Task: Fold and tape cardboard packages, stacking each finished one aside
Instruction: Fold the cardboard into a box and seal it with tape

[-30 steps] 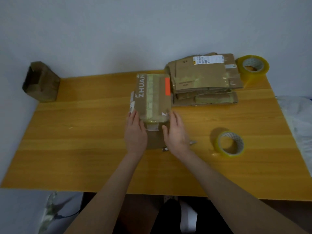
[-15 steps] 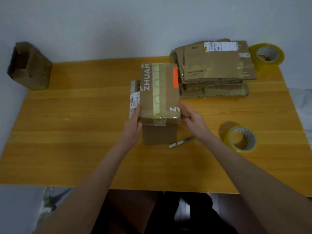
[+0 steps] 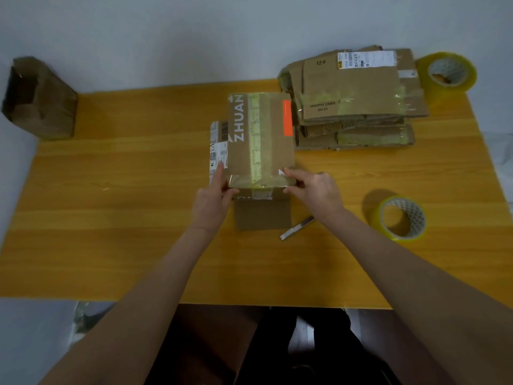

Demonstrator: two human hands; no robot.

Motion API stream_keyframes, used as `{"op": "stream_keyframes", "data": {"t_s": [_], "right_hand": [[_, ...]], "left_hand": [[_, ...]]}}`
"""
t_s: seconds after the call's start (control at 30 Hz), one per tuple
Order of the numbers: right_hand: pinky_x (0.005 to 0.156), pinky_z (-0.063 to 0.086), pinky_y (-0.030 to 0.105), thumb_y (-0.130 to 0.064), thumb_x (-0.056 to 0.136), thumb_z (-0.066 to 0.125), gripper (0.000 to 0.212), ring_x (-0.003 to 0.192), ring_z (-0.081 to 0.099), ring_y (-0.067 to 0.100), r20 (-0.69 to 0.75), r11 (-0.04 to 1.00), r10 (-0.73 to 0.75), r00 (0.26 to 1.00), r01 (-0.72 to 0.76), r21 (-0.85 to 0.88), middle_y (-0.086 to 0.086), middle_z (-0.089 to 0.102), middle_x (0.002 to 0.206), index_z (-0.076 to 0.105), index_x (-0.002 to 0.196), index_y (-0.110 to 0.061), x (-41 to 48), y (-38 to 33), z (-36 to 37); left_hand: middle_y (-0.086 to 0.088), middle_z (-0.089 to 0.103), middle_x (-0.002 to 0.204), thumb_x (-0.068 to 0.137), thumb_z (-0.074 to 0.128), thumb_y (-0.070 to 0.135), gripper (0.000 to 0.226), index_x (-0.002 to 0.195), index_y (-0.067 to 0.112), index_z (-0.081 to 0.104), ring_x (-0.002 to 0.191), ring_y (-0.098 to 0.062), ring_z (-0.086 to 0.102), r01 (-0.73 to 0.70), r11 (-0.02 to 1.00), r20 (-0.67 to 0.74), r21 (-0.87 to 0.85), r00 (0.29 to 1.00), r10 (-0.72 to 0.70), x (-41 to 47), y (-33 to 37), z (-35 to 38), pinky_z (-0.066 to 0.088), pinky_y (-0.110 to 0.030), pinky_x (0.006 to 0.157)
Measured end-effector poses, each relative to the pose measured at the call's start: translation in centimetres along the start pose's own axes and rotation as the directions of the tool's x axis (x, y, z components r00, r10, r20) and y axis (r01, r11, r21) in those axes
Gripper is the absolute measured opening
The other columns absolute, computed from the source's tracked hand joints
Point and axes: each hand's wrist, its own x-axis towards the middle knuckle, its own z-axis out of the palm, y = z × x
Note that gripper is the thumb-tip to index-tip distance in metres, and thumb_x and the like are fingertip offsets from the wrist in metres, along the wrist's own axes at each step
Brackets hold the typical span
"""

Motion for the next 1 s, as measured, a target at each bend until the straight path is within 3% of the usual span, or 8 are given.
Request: {"op": "stream_keyframes", "data": {"t_s": [0.1, 0.23, 0.4, 0.57, 0.63, 0.7, 0.8, 1.0], "right_hand": [[0.066, 0.051, 0.033, -0.038, 0.087, 0.067, 0.046, 0.08, 0.066, 0.025, -0.003, 0.996, 0.014, 1.0, -0.014, -0.092, 0.008, 0.074, 0.097, 0.06, 0.13, -0.027, 0.3, -0.3, 0.3], [0.058, 0.045, 0.031, -0.049, 0.083, 0.066, 0.048, 0.078, 0.064, 0.027, 0.002, 0.992, 0.062, 0.998, -0.061, -0.106, 0.008, 0.072, 0.088, 0.062, 0.125, -0.025, 1.1, -1.1, 0.3], [0.054, 0.047, 0.03, -0.053, 0.083, 0.063, 0.044, 0.068, 0.062, 0.026, -0.019, 0.993, 0.061, 0.998, -0.063, -0.1, 0.004, 0.067, 0.076, 0.064, 0.115, -0.022, 1.2, -1.3, 0.4], [0.051, 0.046, 0.034, -0.036, 0.097, 0.052, 0.026, 0.067, 0.064, 0.033, -0.11, 0.995, 0.054, 0.992, -0.062, -0.073, 0.011, 0.07, 0.078, 0.068, 0.112, -0.021, 1.1, -1.2, 1.3], [0.055, 0.049, 0.036, -0.035, 0.099, 0.048, 0.027, 0.075, 0.064, 0.032, -0.106, 0.992, 0.058, 0.993, -0.07, -0.109, 0.011, 0.07, 0.087, 0.067, 0.113, -0.021, 1.0, -1.0, 1.2], [0.059, 0.048, 0.036, -0.033, 0.096, 0.054, 0.025, 0.09, 0.059, 0.031, -0.149, 0.994, 0.052, 0.987, -0.065, -0.087, 0.011, 0.063, 0.1, 0.069, 0.11, -0.019, 0.8, -1.0, 1.4], [0.07, 0.056, 0.041, -0.028, 0.082, 0.074, 0.029, 0.108, 0.056, 0.036, -0.2, 0.988, -0.099, 0.975, 0.073, -0.133, 0.017, 0.057, 0.12, 0.07, 0.103, -0.009, 0.7, -1.3, 2.4], [0.099, 0.046, 0.055, 0.012, 0.069, 0.076, 0.059, 0.128, 0.046, 0.044, -0.251, 0.948, -0.295, 0.922, 0.25, -0.197, 0.019, 0.053, 0.136, 0.064, 0.123, -0.01, 1.2, -1.8, 6.6]], "left_hand": [[-0.007, 0.07, 0.081, 0.088, 0.067, 0.022, 0.039, 0.123, 0.006, 0.06, 0.062, -0.017, 0.064, 0.057, 0.995, -0.005, -0.086, 0.998, -0.058, 0.2, 0.9, -0.2, 0.046, -0.01, 0.057], [-0.001, 0.061, 0.068, 0.098, 0.051, 0.029, 0.028, 0.094, 0.007, 0.068, 0.054, -0.01, 0.05, 0.12, 0.989, -0.071, -0.086, 0.989, -0.126, 0.6, 1.6, 0.0, 0.034, -0.014, 0.05], [0.001, 0.059, 0.095, 0.1, 0.043, 0.037, 0.034, 0.111, 0.009, 0.059, 0.085, -0.015, 0.055, 0.45, 0.828, 0.023, -0.334, 0.882, -0.47, 1.6, 2.1, 1.4, 0.038, -0.021, 0.063], [0.002, 0.056, 0.091, 0.104, 0.032, 0.026, 0.031, 0.113, 0.011, 0.057, 0.087, -0.018, 0.056, 0.498, 0.803, 0.027, -0.328, 0.855, -0.519, 1.9, 1.4, 1.8, 0.044, -0.028, 0.067], [-0.002, 0.059, 0.112, 0.103, 0.034, 0.018, 0.033, 0.128, 0.013, 0.054, 0.104, -0.02, 0.056, 0.4, 0.882, -0.062, -0.251, 0.902, -0.427, 1.1, 0.9, 1.6, 0.046, -0.029, 0.082], [-0.007, 0.056, 0.129, 0.101, 0.039, 0.013, 0.038, 0.137, 0.01, 0.047, 0.118, -0.021, 0.051, 0.11, 0.993, -0.205, -0.046, 0.972, -0.117, 0.1, 0.9, 1.7, 0.041, -0.028, 0.096], [-0.008, 0.042, 0.147, 0.094, 0.044, 0.017, 0.051, 0.144, 0.007, 0.037, 0.139, -0.028, 0.033, -0.26, 0.929, -0.054, 0.265, 0.958, 0.283, 0.0, 1.4, 3.3, 0.021, -0.045, 0.116], [-0.007, 0.038, 0.15, 0.089, 0.058, 0.003, 0.058, 0.143, 0.012, 0.041, 0.14, -0.028, 0.032, -0.29, 0.885, -0.015, 0.365, 0.948, 0.317, 0.8, 0.2, 4.8, 0.019, -0.045, 0.116]]}}
